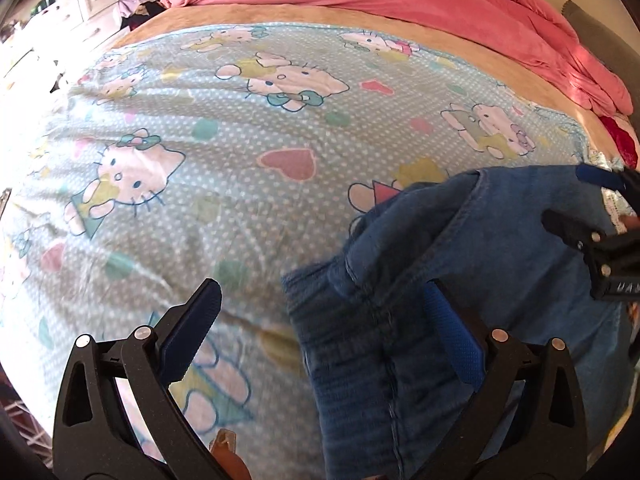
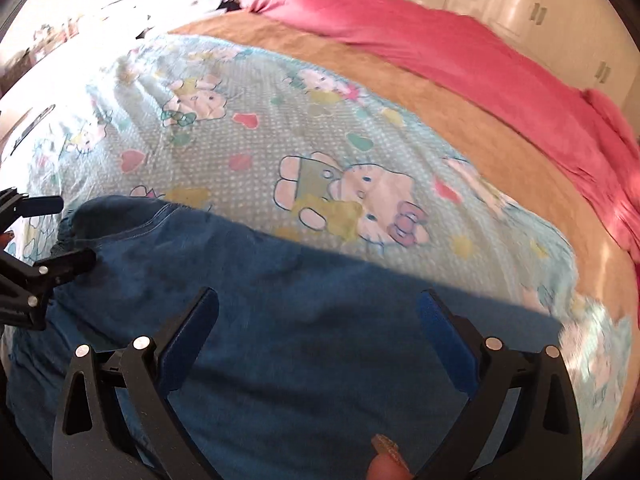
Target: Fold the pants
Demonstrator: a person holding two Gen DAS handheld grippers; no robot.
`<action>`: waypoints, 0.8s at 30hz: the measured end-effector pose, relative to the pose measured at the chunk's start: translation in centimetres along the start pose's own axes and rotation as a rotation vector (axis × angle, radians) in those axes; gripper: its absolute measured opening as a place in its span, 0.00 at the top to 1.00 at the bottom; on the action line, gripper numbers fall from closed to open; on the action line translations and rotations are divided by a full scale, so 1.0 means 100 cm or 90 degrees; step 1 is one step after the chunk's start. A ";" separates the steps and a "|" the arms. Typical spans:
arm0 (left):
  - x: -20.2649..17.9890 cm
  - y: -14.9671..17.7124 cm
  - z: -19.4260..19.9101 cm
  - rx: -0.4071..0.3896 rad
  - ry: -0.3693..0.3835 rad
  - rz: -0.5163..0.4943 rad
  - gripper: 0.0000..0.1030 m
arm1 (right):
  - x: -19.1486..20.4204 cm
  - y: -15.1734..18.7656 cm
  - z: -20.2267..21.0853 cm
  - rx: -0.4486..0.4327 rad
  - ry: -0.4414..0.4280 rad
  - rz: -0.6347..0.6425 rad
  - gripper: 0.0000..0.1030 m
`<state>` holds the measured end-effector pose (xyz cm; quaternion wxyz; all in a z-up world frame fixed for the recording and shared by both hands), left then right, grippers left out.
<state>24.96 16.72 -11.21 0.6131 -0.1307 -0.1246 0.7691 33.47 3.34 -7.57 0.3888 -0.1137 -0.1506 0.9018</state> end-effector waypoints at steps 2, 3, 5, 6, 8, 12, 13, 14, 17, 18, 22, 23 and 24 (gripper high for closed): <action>-0.001 -0.003 -0.003 -0.001 0.007 0.000 0.11 | 0.000 -0.005 -0.010 0.017 0.001 0.024 0.04; -0.002 -0.005 -0.004 -0.007 0.011 -0.008 0.22 | 0.001 -0.007 -0.014 0.022 0.003 0.037 0.04; -0.008 -0.007 -0.002 -0.016 0.025 -0.027 0.45 | 0.006 -0.010 -0.020 0.024 0.009 0.073 0.04; -0.011 -0.007 -0.001 -0.019 0.033 -0.033 0.56 | 0.008 -0.011 -0.022 0.026 0.008 0.085 0.04; -0.015 -0.008 0.005 -0.042 0.019 -0.053 0.67 | 0.017 -0.012 -0.024 0.022 0.007 0.120 0.05; -0.023 -0.007 0.024 -0.097 0.002 -0.076 0.71 | 0.027 -0.016 -0.025 0.010 -0.003 0.159 0.23; -0.025 -0.006 0.028 -0.106 0.002 -0.080 0.71 | 0.030 -0.015 -0.024 0.006 -0.008 0.167 0.26; -0.026 -0.005 0.033 -0.115 0.002 -0.085 0.71 | 0.033 -0.014 -0.024 0.005 -0.012 0.173 0.32; -0.032 -0.001 0.047 -0.139 0.008 -0.101 0.71 | 0.044 -0.011 -0.022 -0.005 -0.041 0.184 0.58; -0.033 0.000 0.050 -0.144 0.007 -0.106 0.71 | 0.047 -0.009 -0.019 -0.010 -0.053 0.183 0.73; -0.032 0.005 0.058 -0.158 0.000 -0.112 0.71 | 0.052 0.001 -0.001 -0.043 -0.050 0.168 0.91; -0.031 0.007 0.060 -0.156 0.004 -0.109 0.71 | 0.052 0.006 0.009 -0.060 -0.058 0.155 0.91; -0.030 0.010 0.061 -0.154 0.009 -0.106 0.71 | 0.051 0.010 0.016 -0.070 -0.067 0.143 0.92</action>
Point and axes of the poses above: each gripper's, at about its wrist camera, not at the fingertips, and z roughly against the way its jaws point, x to its left, y to its underside, the point moved 9 cm from there along -z, roughly the way its jaws point, and after that the axes turned 9 degrees about x, right-handed, at the moved point
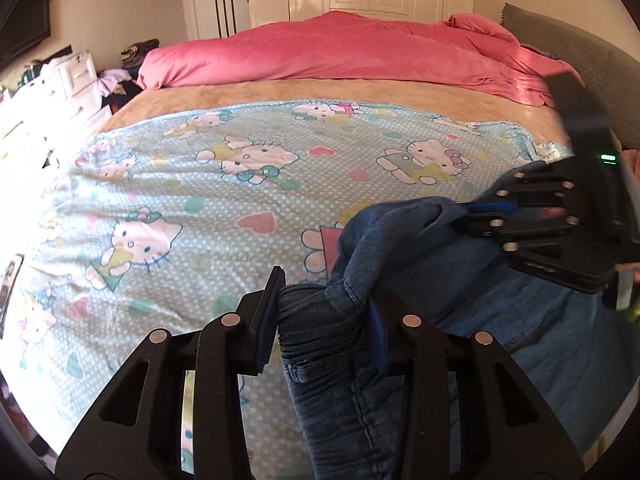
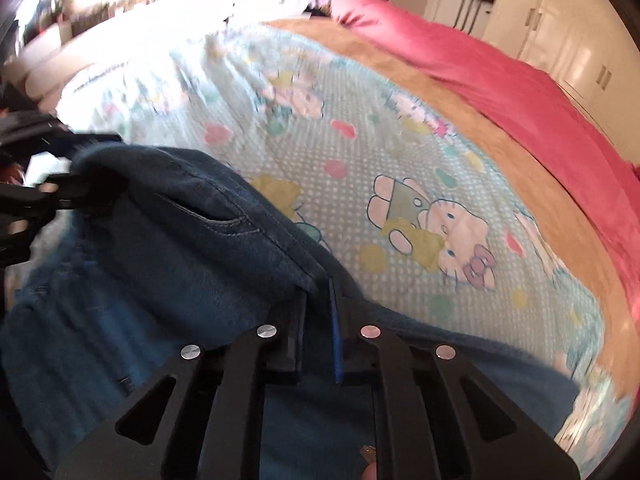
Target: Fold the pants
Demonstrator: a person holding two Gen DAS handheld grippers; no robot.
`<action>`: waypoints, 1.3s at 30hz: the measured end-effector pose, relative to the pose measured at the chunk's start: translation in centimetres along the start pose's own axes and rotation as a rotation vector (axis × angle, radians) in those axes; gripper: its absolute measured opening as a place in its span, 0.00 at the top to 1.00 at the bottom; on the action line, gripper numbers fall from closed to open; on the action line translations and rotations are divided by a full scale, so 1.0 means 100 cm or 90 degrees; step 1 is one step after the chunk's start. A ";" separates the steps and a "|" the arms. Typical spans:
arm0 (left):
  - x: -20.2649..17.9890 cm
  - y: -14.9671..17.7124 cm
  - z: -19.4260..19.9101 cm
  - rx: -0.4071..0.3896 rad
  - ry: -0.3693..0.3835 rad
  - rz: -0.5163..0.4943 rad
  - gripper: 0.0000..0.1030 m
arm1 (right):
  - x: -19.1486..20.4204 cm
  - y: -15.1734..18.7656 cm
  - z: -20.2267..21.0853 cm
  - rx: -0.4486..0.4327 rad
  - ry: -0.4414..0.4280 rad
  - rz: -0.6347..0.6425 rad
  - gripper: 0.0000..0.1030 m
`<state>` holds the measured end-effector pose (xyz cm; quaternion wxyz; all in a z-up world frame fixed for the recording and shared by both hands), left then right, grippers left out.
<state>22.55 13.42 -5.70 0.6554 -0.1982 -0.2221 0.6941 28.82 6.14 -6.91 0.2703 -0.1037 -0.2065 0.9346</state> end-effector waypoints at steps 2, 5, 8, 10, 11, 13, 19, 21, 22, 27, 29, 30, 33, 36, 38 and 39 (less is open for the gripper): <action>0.000 0.003 0.005 -0.003 0.012 0.001 0.71 | 0.003 0.010 0.017 -0.024 -0.005 -0.020 0.93; -0.003 0.008 0.014 -0.007 0.018 -0.005 0.71 | 0.011 0.026 0.049 -0.065 -0.012 -0.050 0.94; -0.006 0.018 0.026 -0.007 0.023 -0.017 0.71 | 0.020 0.043 0.083 -0.105 -0.034 -0.083 0.94; -0.010 0.026 0.041 -0.014 0.040 -0.021 0.71 | 0.029 0.054 0.100 -0.123 -0.045 -0.090 0.94; -0.011 0.029 0.047 -0.016 0.043 -0.025 0.71 | 0.037 0.062 0.113 -0.135 -0.051 -0.090 0.94; -0.016 0.040 0.061 -0.023 0.047 -0.038 0.71 | 0.050 0.074 0.129 -0.145 -0.059 -0.087 0.94; -0.025 0.082 0.074 0.008 0.064 -0.050 0.71 | 0.107 0.114 0.154 -0.142 -0.072 -0.050 0.94; -0.026 0.096 0.069 0.033 0.055 -0.055 0.70 | 0.126 0.127 0.150 -0.124 -0.069 -0.031 0.94; -0.026 0.102 0.069 0.040 0.053 -0.053 0.70 | 0.134 0.131 0.147 -0.114 -0.075 -0.026 0.94; -0.022 0.123 0.066 0.072 0.042 -0.048 0.67 | 0.154 0.147 0.136 -0.093 -0.097 -0.038 0.94; -0.018 0.133 0.068 0.083 0.041 -0.040 0.67 | 0.157 0.153 0.132 -0.082 -0.099 -0.044 0.94; -0.016 0.137 0.068 0.089 0.042 -0.038 0.67 | 0.160 0.157 0.131 -0.078 -0.094 -0.041 0.94; -0.009 0.147 0.079 0.091 0.038 -0.029 0.67 | 0.165 0.162 0.127 -0.071 -0.082 -0.032 0.94; -0.001 0.145 0.103 0.062 0.034 0.001 0.67 | 0.173 0.165 0.127 -0.074 -0.095 -0.024 0.94; -0.008 0.133 0.116 0.037 0.044 0.000 0.67 | 0.180 0.167 0.124 -0.069 -0.093 -0.012 0.94; -0.017 0.127 0.119 0.025 0.052 -0.009 0.67 | 0.182 0.168 0.121 -0.064 -0.092 -0.008 0.94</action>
Point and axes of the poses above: each gripper's, at about its wrist camera, not at the fingertips, and z roughly against the way its jaws point, x to its left, y to its underside, the point moved 9 cm from there along -z, roughly the way its jaws point, and after that the axes turned 9 degrees about x, right-handed, at the moved point
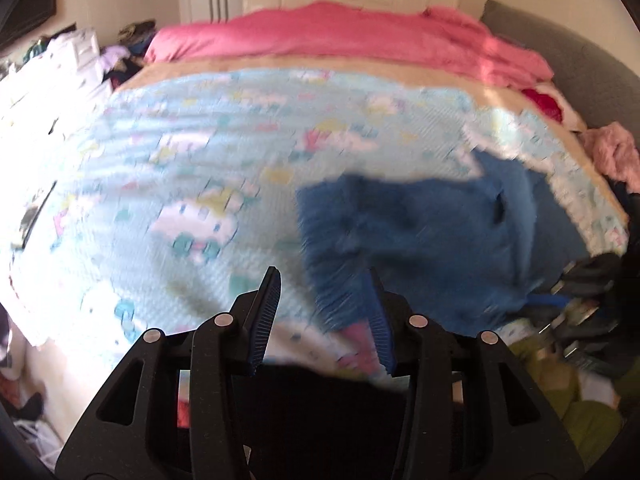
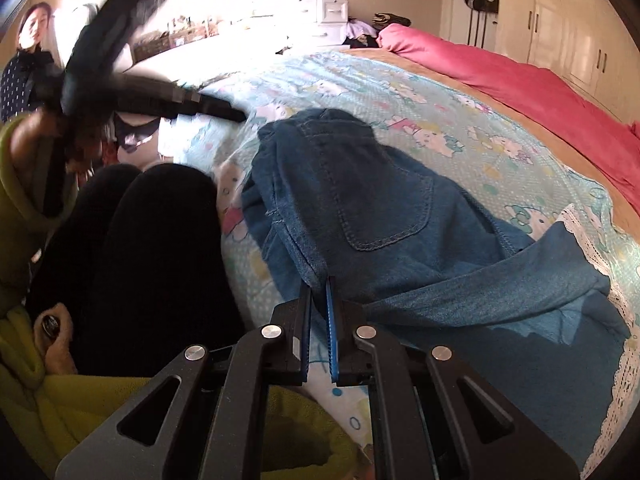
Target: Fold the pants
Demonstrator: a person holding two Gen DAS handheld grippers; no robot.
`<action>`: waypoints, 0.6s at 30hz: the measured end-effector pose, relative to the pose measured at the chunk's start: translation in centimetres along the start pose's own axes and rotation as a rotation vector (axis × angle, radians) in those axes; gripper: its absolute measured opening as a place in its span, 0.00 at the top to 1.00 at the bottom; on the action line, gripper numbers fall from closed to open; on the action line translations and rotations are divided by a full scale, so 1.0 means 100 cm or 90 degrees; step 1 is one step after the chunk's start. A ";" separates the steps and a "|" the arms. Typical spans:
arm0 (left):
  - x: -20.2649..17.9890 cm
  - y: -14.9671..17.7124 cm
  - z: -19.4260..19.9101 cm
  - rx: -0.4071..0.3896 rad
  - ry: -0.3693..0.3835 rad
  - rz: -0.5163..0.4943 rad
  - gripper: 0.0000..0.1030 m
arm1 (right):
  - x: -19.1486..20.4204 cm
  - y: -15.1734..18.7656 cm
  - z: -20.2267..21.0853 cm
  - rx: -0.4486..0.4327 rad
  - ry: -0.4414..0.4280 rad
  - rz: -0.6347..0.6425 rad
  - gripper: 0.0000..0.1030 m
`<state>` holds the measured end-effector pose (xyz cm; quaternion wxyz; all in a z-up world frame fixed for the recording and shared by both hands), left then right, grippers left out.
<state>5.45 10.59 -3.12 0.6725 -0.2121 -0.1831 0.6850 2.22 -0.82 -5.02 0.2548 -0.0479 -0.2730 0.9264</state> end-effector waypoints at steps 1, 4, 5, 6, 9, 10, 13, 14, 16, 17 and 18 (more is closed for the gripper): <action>-0.008 -0.005 0.000 -0.005 0.007 -0.008 0.67 | 0.003 0.002 -0.004 0.008 -0.002 0.003 0.94; -0.029 -0.016 -0.014 0.000 0.023 -0.032 0.67 | 0.005 0.006 -0.010 0.025 0.000 0.006 0.92; -0.032 -0.016 -0.026 0.016 0.009 -0.040 0.67 | 0.005 0.007 -0.012 0.036 -0.007 -0.002 0.89; -0.032 -0.012 -0.038 0.037 -0.014 -0.047 0.67 | 0.005 0.009 -0.010 0.043 -0.020 -0.013 0.86; -0.025 0.010 -0.068 0.084 -0.045 -0.051 0.67 | 0.003 0.004 0.009 0.022 -0.037 -0.023 0.84; -0.024 0.011 -0.067 0.082 -0.043 -0.050 0.67 | 0.002 0.002 0.015 0.008 -0.039 -0.027 0.83; -0.022 0.011 -0.063 0.077 -0.043 -0.052 0.66 | -0.013 -0.011 0.029 -0.036 -0.033 -0.066 0.69; -0.022 0.012 -0.064 0.077 -0.041 -0.050 0.66 | -0.018 -0.014 0.027 -0.040 -0.028 -0.083 0.68; -0.020 0.013 -0.064 0.076 -0.040 -0.048 0.66 | -0.024 -0.016 0.016 -0.022 -0.029 -0.109 0.68; -0.020 0.013 -0.064 0.074 -0.039 -0.048 0.66 | -0.027 -0.014 0.007 -0.003 -0.023 -0.124 0.68; -0.019 0.014 -0.064 0.075 -0.038 -0.047 0.65 | -0.028 -0.010 -0.003 0.023 -0.024 -0.137 0.68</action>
Point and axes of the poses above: each gripper's, at about its wrist camera, not at the fingertips, and z roughly against the way its jaws point, x to its left, y to its underside, the point moved 9 cm from there along -z, roughly the way its jaws point, and after that the axes turned 9 degrees about x, right-handed, at the moved point
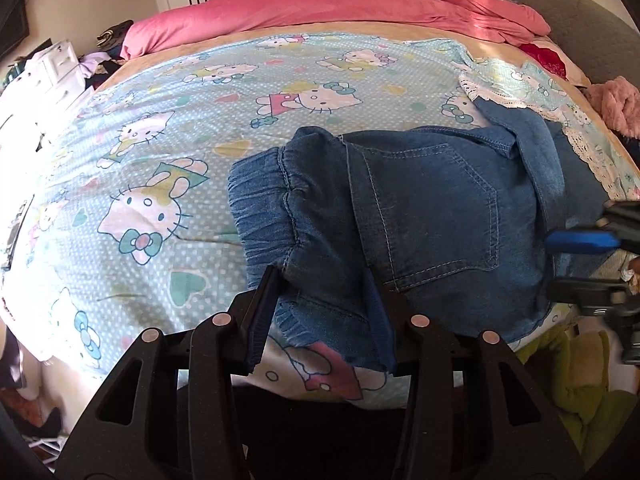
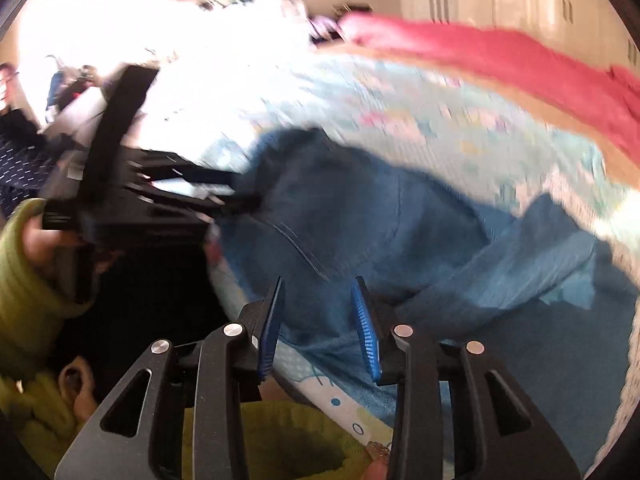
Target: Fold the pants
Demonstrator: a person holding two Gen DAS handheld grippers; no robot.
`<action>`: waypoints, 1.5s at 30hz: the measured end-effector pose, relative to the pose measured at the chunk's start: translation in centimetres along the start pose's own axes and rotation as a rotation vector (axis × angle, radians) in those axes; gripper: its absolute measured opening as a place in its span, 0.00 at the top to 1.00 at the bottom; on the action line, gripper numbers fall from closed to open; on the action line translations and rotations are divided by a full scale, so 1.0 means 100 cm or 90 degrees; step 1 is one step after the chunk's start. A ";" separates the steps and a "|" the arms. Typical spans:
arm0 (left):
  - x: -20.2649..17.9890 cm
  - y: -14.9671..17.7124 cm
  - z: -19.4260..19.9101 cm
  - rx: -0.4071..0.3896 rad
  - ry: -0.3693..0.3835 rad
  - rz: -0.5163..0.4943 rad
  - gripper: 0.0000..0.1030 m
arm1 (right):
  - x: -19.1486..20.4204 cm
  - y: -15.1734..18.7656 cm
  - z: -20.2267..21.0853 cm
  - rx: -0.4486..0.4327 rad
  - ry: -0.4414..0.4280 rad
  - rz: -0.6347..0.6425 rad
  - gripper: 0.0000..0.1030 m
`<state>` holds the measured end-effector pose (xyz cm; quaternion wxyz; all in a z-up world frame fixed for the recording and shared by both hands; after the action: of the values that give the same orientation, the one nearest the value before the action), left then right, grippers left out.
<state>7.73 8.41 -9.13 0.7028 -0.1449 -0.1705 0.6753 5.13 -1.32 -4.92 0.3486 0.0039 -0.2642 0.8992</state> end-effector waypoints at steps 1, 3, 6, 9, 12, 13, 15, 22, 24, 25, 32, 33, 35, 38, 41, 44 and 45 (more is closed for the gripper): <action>-0.001 -0.001 0.001 0.000 0.001 0.001 0.65 | -0.001 0.004 -0.008 0.022 -0.003 -0.007 0.68; -0.002 0.000 0.001 -0.001 0.007 0.003 0.65 | -0.008 0.017 -0.030 0.077 -0.002 -0.034 0.67; -0.001 -0.001 0.002 -0.008 0.006 0.008 0.64 | -0.008 0.015 -0.025 0.070 -0.019 -0.052 0.66; 0.000 -0.003 0.013 -0.026 0.009 0.019 0.63 | -0.008 0.010 -0.005 0.046 -0.046 -0.068 0.54; 0.002 -0.007 0.032 -0.053 0.022 0.034 0.56 | -0.022 0.004 0.022 0.005 -0.010 -0.071 0.50; 0.002 -0.008 0.037 -0.060 0.019 0.034 0.53 | -0.025 0.001 0.028 -0.002 -0.003 -0.074 0.50; 0.002 -0.011 0.049 -0.077 0.014 0.034 0.50 | -0.034 0.000 0.043 -0.020 0.017 -0.085 0.48; -0.023 -0.017 0.072 -0.103 0.049 0.017 0.34 | -0.073 0.003 0.079 -0.073 0.095 -0.126 0.34; -0.033 -0.018 0.071 -0.101 0.064 0.009 0.31 | -0.086 0.004 0.087 -0.084 0.115 -0.138 0.30; -0.039 -0.018 0.070 -0.098 0.073 0.004 0.31 | -0.092 0.001 0.085 -0.086 0.122 -0.142 0.30; -0.087 -0.026 0.052 -0.066 0.151 -0.018 0.30 | -0.150 -0.020 0.083 -0.075 0.182 -0.182 0.24; -0.092 -0.027 0.050 -0.065 0.157 -0.020 0.30 | -0.159 -0.027 0.080 -0.070 0.187 -0.184 0.24; -0.106 -0.032 0.041 -0.055 0.169 -0.027 0.30 | -0.177 -0.039 0.069 -0.060 0.205 -0.193 0.24; -0.128 -0.036 0.026 -0.030 0.200 -0.041 0.30 | -0.195 -0.056 0.049 -0.038 0.199 -0.207 0.23; -0.150 -0.042 0.011 -0.008 0.228 -0.052 0.36 | -0.217 -0.074 0.020 -0.002 0.182 -0.236 0.24; -0.167 -0.049 -0.005 0.007 0.233 -0.059 0.57 | -0.244 -0.088 -0.011 0.037 0.187 -0.285 0.23; -0.172 -0.051 -0.009 0.012 0.243 -0.056 0.59 | -0.252 -0.091 -0.017 0.047 0.210 -0.293 0.24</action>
<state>12.16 -8.95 -8.48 0.7528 -0.2560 -0.0336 0.6055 30.22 -10.63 -6.89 0.5813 -0.0697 -0.1632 0.7941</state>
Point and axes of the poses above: each gripper's, at about its wrist camera, not at the fingertips, and z roughly against the way its jaws point, x to its left, y to its underside, the point moved 9 cm from there along -z, roughly the way its jaws point, and after that the axes turned 9 degrees about x, right-handed, at the moved point
